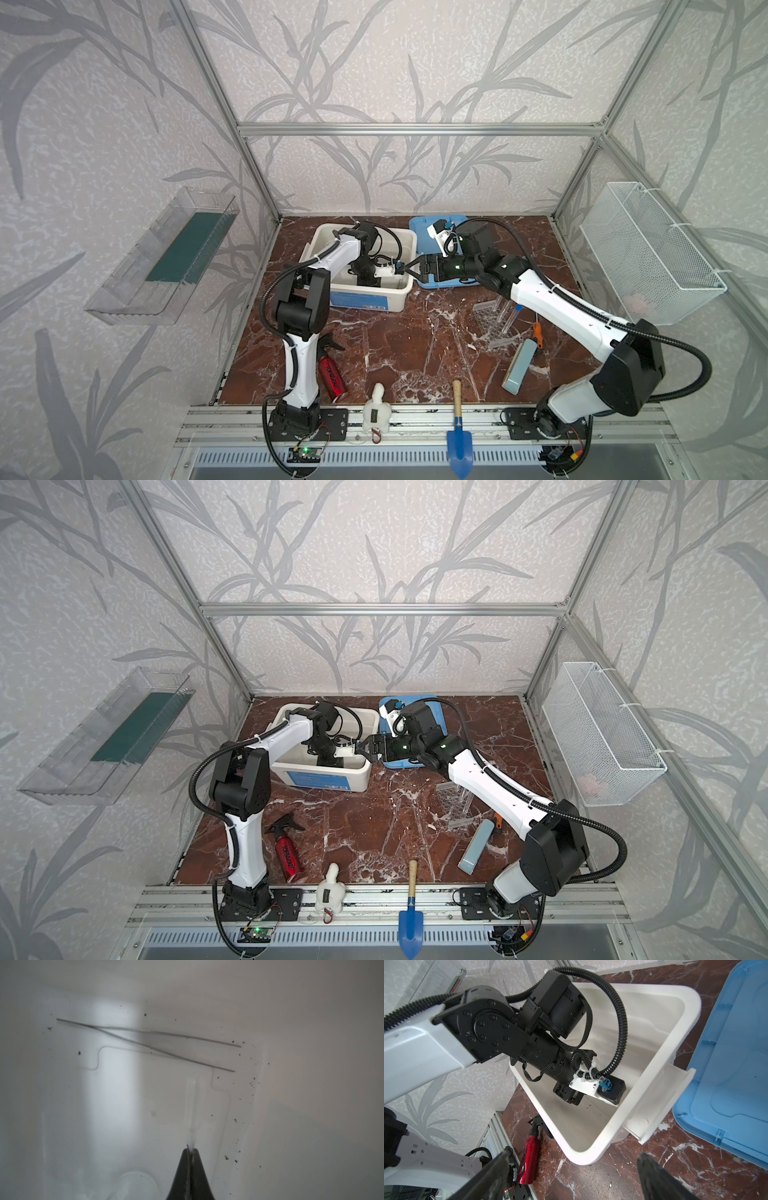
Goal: Organize the chemistry lab equipment
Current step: 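Lower the pipette to the bin floor and open the left gripper, then move the left gripper to the second pipette while the right gripper draws back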
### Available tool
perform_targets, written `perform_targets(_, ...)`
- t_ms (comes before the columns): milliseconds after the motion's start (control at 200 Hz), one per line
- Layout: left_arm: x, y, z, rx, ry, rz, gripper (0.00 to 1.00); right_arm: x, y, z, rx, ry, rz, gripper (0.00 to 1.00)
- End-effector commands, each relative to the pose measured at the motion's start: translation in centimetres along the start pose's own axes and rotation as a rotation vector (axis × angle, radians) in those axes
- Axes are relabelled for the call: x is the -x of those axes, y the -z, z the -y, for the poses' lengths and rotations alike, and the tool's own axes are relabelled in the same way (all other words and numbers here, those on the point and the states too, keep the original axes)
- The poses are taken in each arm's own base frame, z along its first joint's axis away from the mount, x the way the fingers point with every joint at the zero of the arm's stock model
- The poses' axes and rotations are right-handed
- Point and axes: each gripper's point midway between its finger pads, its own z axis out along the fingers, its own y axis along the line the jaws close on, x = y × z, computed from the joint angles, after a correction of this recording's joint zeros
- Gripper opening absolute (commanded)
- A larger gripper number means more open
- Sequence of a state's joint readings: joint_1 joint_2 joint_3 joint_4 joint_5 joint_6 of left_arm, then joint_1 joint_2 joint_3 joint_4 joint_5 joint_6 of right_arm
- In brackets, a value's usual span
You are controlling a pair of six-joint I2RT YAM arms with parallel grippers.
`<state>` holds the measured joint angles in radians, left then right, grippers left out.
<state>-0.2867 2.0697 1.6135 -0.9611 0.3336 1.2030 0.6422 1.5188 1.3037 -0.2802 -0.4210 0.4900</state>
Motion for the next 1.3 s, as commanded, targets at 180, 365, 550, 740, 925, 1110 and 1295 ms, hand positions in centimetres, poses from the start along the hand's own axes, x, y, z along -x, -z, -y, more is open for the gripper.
perform_targets(180,-0.2,-2.2,0.0,-0.036,0.031,0.010,0.05,-0.2,-0.8,0.2,0.016,-0.006,-0.002,0.95)
perform_targets(365,0.1,-2.4,-0.2,-0.006,0.041,0.028,0.07,-0.5,-1.0,0.6,0.009,-0.012,-0.002,0.95)
perform_targets(550,0.5,-1.3,-0.4,0.032,0.033,0.026,0.15,-0.7,-1.0,0.8,0.005,-0.012,-0.004,0.95)
perform_targets(740,0.9,0.1,-0.3,0.041,0.017,0.030,0.33,-0.6,-1.0,0.7,0.009,-0.013,-0.006,0.95)
perform_targets(925,1.2,1.7,-0.7,0.081,0.014,0.031,0.77,-0.6,-0.6,0.5,0.008,-0.008,-0.003,0.95)
perform_targets(1110,1.4,3.6,-0.9,0.128,0.019,0.032,0.75,-0.6,-0.4,0.6,0.004,-0.006,0.000,0.95)
perform_targets(1295,1.8,5.8,-1.6,0.199,0.033,0.052,0.78,-0.4,-0.3,0.4,0.011,-0.008,0.002,0.95)
